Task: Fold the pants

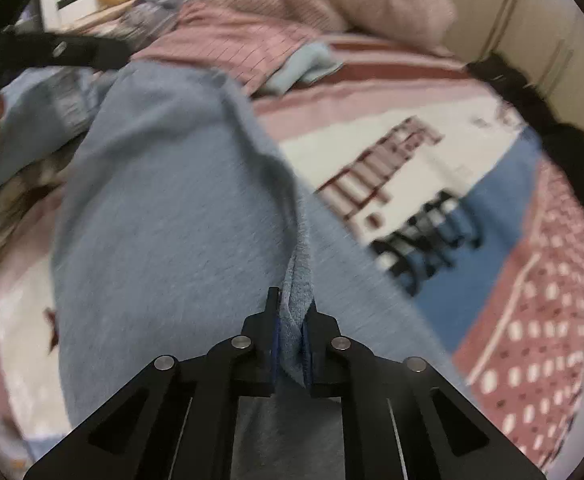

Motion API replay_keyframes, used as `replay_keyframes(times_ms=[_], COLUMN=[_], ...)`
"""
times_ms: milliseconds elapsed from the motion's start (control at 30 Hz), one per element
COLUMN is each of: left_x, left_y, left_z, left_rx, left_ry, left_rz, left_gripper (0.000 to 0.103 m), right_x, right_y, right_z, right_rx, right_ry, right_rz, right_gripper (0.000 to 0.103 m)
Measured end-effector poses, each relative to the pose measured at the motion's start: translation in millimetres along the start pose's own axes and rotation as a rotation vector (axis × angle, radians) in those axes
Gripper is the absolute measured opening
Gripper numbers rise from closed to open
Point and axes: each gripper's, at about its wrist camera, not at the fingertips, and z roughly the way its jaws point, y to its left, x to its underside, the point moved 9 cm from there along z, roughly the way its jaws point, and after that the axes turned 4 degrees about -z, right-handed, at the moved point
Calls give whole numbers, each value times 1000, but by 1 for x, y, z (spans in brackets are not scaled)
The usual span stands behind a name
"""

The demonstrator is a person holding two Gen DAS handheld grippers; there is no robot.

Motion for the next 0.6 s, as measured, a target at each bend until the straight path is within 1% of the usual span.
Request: replay_keyframes(times_ms=[33,100,167,200,300,367,400,500,567,600], left_x=[0,1,1,1,1,1,0,0,1,1], left_y=[0,-1,0,1,1,0,0,0,-1,-2], left_z=[0,0,0,0,0,-1,-1,-1,-1,-1], left_rx=[1,-1,-3,-5,-4,1,1,4,3,2], left_ry=[0,1,3,3,3,1,0,0,2,2], left_rz=[2,2,-2,-5,-5,0,0,-7,-1,1], left_gripper=[78,78,78,78,78,78,78,78,78,78], right_x=[-4,-10,-13,-13,-10,-10,-10,-9,-3,2], right_y=[-6,-15,-22,-27,-38,-41,-42,-50,-59,-62], right_z=[-2,0,7,15,32,31,28,8,-5,-10], right_rx=[37,63,64,80,112,100,90,54,58,46], right_ry=[-11,-8,14,37,76,64,57,27,20,26], right_rz=[8,23,32,37,55,86,96,121,121,128], right_gripper=[2,2,2,3,7,7,9,37,37,40])
